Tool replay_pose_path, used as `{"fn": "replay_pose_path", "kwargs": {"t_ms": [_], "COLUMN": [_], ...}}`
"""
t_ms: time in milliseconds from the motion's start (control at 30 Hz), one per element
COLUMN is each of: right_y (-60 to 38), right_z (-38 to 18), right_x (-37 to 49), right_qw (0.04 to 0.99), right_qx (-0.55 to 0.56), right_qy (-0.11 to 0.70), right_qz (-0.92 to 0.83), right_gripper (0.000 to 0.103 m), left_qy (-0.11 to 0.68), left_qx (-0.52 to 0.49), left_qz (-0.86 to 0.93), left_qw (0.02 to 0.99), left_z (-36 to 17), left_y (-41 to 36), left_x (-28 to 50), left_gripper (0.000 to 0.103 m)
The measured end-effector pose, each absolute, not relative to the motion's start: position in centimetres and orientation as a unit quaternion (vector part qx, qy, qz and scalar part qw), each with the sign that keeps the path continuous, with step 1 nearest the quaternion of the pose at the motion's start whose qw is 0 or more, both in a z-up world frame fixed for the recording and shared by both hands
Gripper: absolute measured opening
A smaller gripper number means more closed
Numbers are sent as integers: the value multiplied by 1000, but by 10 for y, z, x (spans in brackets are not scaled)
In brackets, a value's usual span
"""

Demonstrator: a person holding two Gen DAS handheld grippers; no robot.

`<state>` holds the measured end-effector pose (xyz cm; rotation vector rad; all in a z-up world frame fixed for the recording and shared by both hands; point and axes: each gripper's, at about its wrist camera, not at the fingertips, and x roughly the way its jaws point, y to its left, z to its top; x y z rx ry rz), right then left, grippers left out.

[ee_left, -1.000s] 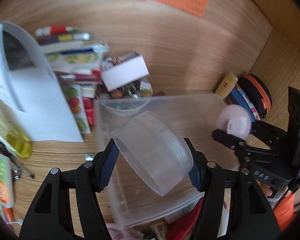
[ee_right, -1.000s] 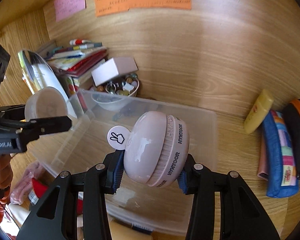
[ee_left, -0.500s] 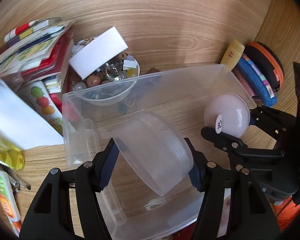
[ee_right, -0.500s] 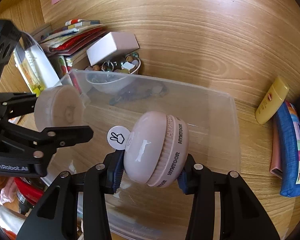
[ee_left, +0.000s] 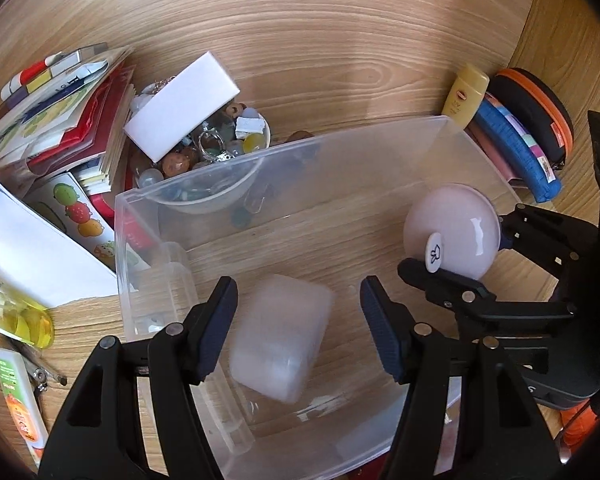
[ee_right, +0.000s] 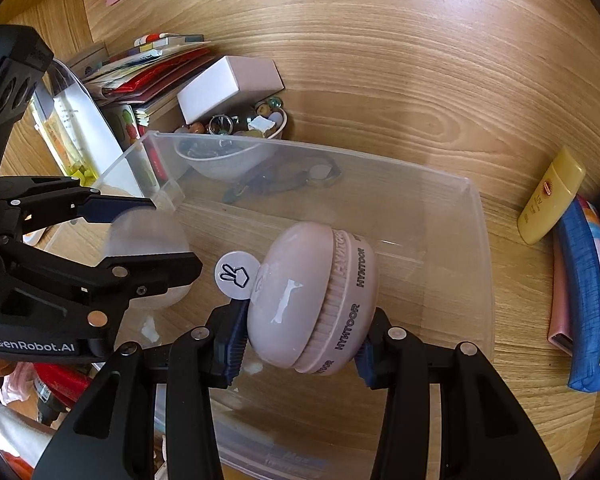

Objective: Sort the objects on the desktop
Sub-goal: 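Carry both items over the clear box and open both grippers to drop them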

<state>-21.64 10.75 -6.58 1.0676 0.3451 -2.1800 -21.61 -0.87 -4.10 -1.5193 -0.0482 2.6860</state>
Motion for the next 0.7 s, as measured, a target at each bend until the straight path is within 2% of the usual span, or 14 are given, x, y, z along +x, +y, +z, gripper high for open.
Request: {"fn": "replay_pose_path", "kwargs": {"t_ms": [200,367,433,500,633,700], "right_y": [108,107,108,109,117,120], "right_z": [-64,-58,-50,-43,-27,-20], "right_x": [-217,-212,-207,-203,-198,-196], "right_qw": [342,352,352,348,343,340], "right_qx": [413,395,379,361,340,333], "right_qy": [130,132,134,138,131,124], "right_qz": [-834,-838,-845,-854,-866,-870], "right_gripper": [44,54,65,68,75,79], "left_qy": [-23,-19,-20,-20,-21,-21], "left_qx": [-478,-453,-445,-436,-416,-407], "left_qz": [878,891,895,900,909,913], "left_qw": [24,18,16,12,0,-12], "left_z": [-34,-13,-6,3,16,22], "left_y": [-16,-18,-20,-23,-33,-38], "left_x": [-210,-194,-187,-178,-159,-149], "left_gripper": [63,63,63,63,76,76]}}
